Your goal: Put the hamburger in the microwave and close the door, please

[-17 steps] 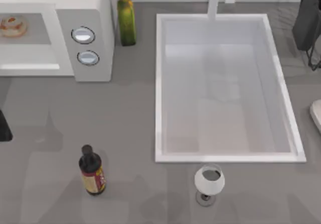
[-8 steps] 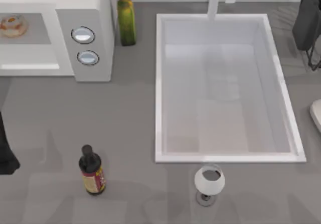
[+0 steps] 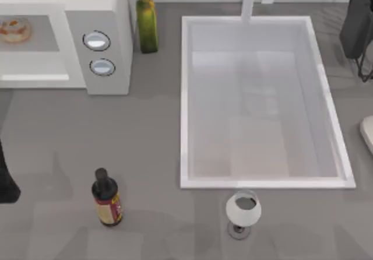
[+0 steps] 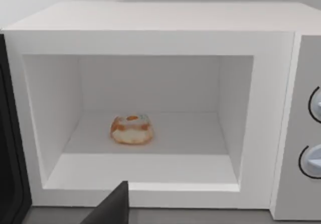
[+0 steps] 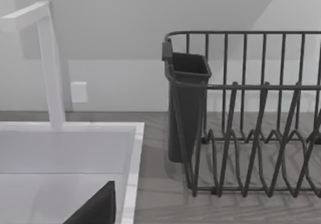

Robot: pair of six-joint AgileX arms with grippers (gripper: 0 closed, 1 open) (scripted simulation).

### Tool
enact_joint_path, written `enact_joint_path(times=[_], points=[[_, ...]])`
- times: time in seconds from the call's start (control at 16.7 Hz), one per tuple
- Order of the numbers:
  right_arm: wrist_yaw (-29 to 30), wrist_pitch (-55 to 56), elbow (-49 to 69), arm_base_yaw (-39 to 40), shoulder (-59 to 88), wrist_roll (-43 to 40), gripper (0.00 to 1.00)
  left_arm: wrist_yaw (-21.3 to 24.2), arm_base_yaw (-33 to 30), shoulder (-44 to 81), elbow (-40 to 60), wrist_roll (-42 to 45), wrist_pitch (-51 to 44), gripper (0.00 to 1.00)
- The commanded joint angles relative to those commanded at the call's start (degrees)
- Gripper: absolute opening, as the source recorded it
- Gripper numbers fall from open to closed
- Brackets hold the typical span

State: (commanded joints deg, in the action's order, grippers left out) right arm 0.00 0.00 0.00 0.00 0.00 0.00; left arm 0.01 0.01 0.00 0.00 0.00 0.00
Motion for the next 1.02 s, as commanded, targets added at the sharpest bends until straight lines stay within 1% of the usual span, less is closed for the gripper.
enact_joint_path(times=[0.6,0.66,1.02], points=[[0.0,0.0,0.0,0.0,0.0,0.0,1.0,0.0,0.0,0.0,0.0,0.0,0.0,0.02],[0.0,0.0,0.0,0.0,0.0,0.0,1.0,0.0,0.0,0.0,0.0,0.0,0.0,0.0],[0.0,0.0,0.0,0.0,0.0,0.0,1.0,0.0,0.0,0.0,0.0,0.0,0.0,0.0]])
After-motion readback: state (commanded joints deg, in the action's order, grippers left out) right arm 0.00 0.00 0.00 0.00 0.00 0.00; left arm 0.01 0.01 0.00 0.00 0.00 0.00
